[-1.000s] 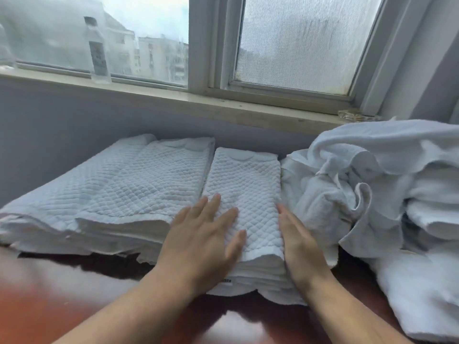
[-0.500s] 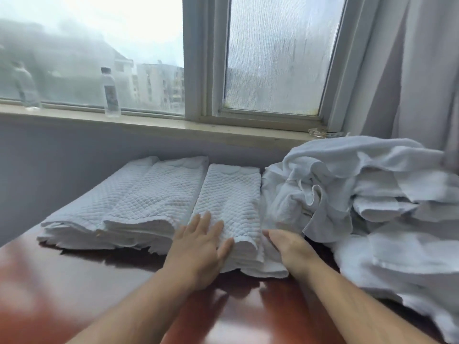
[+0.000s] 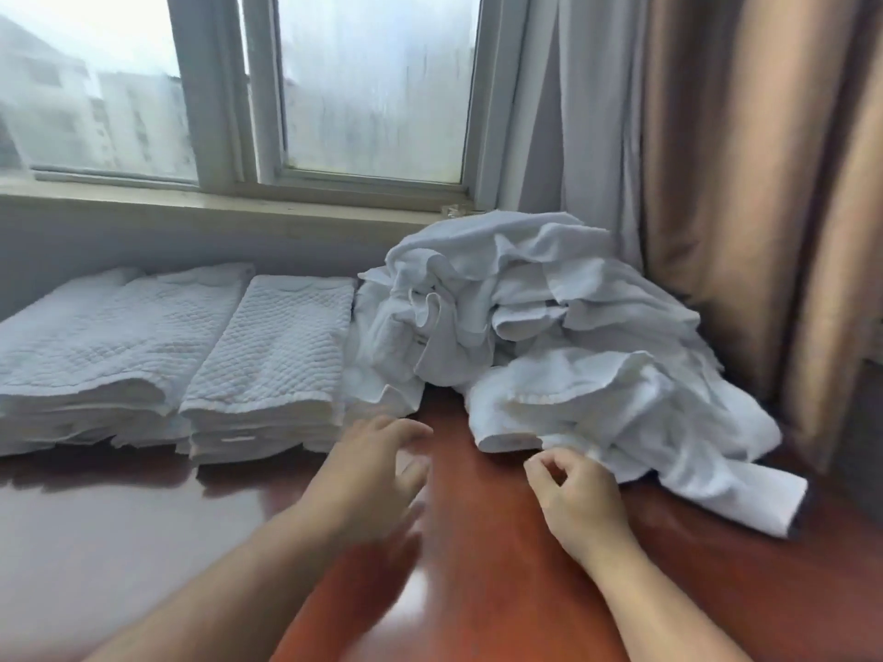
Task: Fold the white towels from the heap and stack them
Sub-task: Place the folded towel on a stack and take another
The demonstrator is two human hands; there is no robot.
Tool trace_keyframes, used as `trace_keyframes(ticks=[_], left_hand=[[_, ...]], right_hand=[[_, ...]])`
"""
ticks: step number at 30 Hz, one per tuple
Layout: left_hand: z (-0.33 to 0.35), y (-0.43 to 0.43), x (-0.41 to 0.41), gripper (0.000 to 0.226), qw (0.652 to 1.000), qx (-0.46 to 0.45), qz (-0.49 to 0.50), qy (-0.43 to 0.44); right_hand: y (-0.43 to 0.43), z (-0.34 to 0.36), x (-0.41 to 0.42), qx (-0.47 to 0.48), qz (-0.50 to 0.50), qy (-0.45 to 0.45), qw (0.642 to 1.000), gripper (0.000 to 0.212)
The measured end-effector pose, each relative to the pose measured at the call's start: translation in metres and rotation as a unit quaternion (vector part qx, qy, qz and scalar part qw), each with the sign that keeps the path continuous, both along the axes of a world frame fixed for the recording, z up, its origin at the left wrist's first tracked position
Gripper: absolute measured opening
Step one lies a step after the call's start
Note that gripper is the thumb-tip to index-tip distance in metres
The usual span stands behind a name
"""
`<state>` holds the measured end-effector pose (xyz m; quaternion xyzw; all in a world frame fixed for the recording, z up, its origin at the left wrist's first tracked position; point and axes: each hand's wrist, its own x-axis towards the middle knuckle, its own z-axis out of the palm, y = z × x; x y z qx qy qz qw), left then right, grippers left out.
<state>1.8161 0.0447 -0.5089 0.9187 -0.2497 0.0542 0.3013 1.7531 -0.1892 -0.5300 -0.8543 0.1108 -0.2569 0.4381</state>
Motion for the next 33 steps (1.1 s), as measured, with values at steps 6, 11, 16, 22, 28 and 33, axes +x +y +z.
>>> trace_keyframes(ticks=[6, 11, 16, 22, 28, 33], left_hand=[[-0.015, -0.067, 0.011, 0.035, 0.994, -0.108, 0.015, 0.021], [-0.009, -0.076, 0.062, 0.031, 0.978, -0.184, 0.094, -0.027], [-0.029, -0.056, 0.098, 0.04, 0.971, -0.175, 0.151, -0.056], [-0.028, -0.058, 0.102, 0.09, 0.963, -0.095, 0.239, -0.079], [-0.024, -0.046, 0.115, 0.101, 0.963, -0.046, 0.255, -0.078], [-0.02, -0.051, 0.117, 0.061, 0.978, -0.079, 0.187, -0.048]], right_hand=[[-0.013, -0.002, 0.022, 0.036, 0.009, -0.032, 0.999, 0.026], [-0.005, 0.018, 0.071, 0.11, 0.012, -0.091, 0.99, 0.027], [-0.01, -0.005, 0.096, 0.12, 0.028, -0.087, 0.989, 0.034], [-0.014, -0.005, 0.1, 0.146, 0.032, -0.08, 0.985, 0.03], [-0.003, -0.004, 0.1, 0.107, 0.037, -0.075, 0.991, 0.035], [-0.001, -0.001, 0.1, 0.112, 0.024, -0.071, 0.991, 0.033]])
